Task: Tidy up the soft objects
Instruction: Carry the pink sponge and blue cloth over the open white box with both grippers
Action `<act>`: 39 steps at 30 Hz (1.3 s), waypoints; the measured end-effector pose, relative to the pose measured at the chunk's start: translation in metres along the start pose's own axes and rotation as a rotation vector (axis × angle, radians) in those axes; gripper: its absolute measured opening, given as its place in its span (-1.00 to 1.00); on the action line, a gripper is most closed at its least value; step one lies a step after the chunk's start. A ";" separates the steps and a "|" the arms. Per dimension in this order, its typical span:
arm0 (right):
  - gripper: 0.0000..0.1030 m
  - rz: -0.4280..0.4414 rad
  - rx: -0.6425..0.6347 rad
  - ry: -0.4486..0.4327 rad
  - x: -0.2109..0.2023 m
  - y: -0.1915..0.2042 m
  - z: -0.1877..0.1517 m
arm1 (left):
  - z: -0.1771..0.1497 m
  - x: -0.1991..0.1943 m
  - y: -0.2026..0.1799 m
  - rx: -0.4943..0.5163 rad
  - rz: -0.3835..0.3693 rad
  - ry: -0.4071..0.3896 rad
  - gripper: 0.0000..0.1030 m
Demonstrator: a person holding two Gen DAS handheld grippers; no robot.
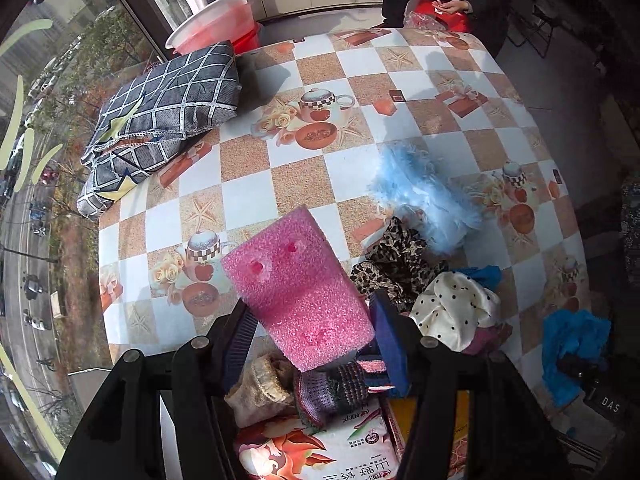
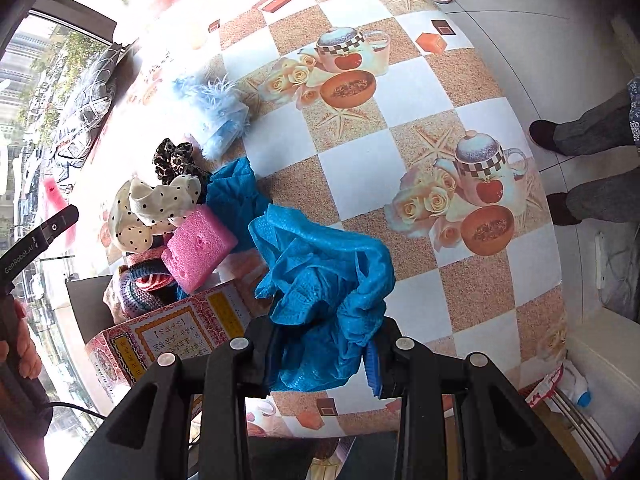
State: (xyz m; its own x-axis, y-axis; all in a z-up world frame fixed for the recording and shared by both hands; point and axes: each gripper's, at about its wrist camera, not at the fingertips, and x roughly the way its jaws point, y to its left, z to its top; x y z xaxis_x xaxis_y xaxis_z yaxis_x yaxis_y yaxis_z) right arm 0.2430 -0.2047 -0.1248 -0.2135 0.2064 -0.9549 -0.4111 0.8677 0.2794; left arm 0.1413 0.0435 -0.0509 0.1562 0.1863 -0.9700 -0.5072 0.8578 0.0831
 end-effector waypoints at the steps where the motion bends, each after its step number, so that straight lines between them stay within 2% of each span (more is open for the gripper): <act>1: -0.33 0.001 -0.002 -0.011 -0.009 0.001 -0.002 | 0.000 -0.007 -0.009 0.019 -0.010 -0.014 0.18; 5: -0.33 0.001 -0.018 -0.053 -0.024 -0.001 -0.002 | -0.005 -0.032 -0.049 0.107 -0.060 -0.060 0.18; 11: -0.33 -0.008 -0.076 -0.094 -0.042 -0.005 -0.009 | -0.027 -0.060 -0.107 0.240 -0.118 -0.078 0.18; 15: -0.33 0.000 -0.088 -0.130 -0.057 -0.020 -0.014 | -0.047 -0.078 -0.142 0.322 -0.103 -0.097 0.18; 20: -0.33 0.023 -0.105 -0.130 -0.065 -0.037 -0.019 | -0.076 -0.094 -0.178 0.407 -0.098 -0.103 0.18; 26: -0.33 0.036 -0.171 -0.114 -0.069 -0.048 -0.028 | -0.114 -0.101 -0.204 0.431 -0.111 -0.078 0.18; 29: -0.33 0.041 -0.215 -0.097 -0.067 -0.049 -0.035 | -0.132 -0.101 -0.209 0.412 -0.101 -0.059 0.18; 35: -0.33 0.050 -0.278 -0.040 -0.052 -0.045 -0.052 | -0.158 -0.101 -0.205 0.368 -0.090 -0.030 0.18; 39: -0.33 0.049 -0.317 -0.043 -0.053 -0.032 -0.061 | -0.171 -0.105 -0.192 0.360 -0.093 -0.046 0.18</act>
State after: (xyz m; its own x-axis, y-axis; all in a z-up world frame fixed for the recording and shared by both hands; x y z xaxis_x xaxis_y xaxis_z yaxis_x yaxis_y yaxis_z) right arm 0.2136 -0.2707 -0.0773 -0.2048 0.2691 -0.9411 -0.6580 0.6739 0.3359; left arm 0.0768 -0.2226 -0.0041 0.2297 0.1138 -0.9666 -0.1596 0.9841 0.0779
